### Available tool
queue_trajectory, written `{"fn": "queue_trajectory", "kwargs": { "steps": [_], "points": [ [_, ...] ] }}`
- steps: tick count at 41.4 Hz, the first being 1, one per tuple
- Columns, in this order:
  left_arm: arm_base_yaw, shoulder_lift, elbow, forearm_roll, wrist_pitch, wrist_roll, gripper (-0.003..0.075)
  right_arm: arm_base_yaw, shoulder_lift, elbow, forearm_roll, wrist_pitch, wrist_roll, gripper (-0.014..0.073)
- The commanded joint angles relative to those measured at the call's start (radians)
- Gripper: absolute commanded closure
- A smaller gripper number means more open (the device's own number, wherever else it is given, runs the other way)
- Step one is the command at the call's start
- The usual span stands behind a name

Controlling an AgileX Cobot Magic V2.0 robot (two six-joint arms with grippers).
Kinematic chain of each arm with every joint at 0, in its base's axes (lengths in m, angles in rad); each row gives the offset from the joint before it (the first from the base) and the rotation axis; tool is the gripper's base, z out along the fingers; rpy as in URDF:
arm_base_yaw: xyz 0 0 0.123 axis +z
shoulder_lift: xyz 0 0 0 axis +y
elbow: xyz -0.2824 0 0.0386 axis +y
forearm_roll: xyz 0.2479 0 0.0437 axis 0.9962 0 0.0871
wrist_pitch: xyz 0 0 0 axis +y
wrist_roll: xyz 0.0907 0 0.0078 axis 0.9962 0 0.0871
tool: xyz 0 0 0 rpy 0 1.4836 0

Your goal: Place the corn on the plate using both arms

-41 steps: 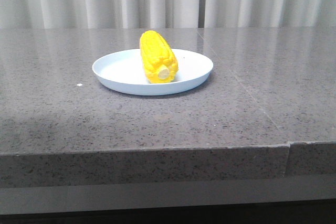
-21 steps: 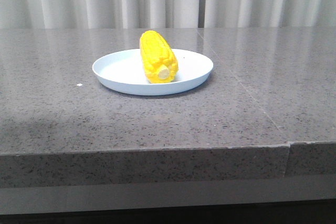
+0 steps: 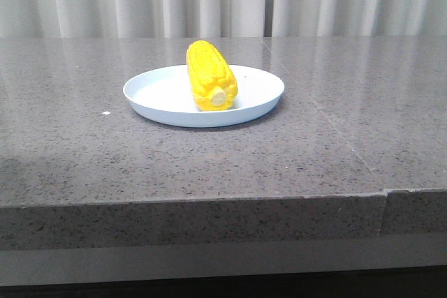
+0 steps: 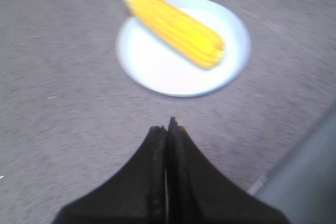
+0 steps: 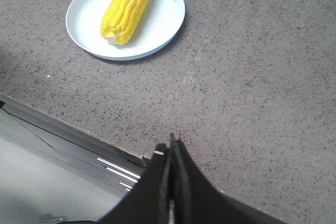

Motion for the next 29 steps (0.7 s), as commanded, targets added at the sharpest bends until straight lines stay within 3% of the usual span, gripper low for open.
{"fn": "queue_trajectory", "kwargs": {
  "steps": [1,8,16,23,29],
  "points": [
    [0.108,-0.103,0.089,0.006,-0.184,-0.01,0.074,0.0,0.0,-0.023,-0.019,-0.061,-0.011,0.0713],
    [0.291,-0.323,0.354,-0.03,-0.417,-0.01,0.074,0.0,0.0,-0.023,-0.019,-0.061,-0.011,0.0713],
    [0.431,-0.618,0.613,-0.054,-0.576,-0.01,0.074,0.0,0.0,-0.023,-0.019,-0.061,-0.011,0.0713],
    [0.502,-0.758,0.751,-0.139,-0.649,-0.01,0.074,0.0,0.0,-0.023,-0.019,-0.061,-0.011,0.0713],
    [0.522,-0.806,0.834,-0.124,-0.734,-0.01,0.074,0.0,0.0,-0.023,-0.019,-0.061,-0.011,0.0713]
  ]
}}
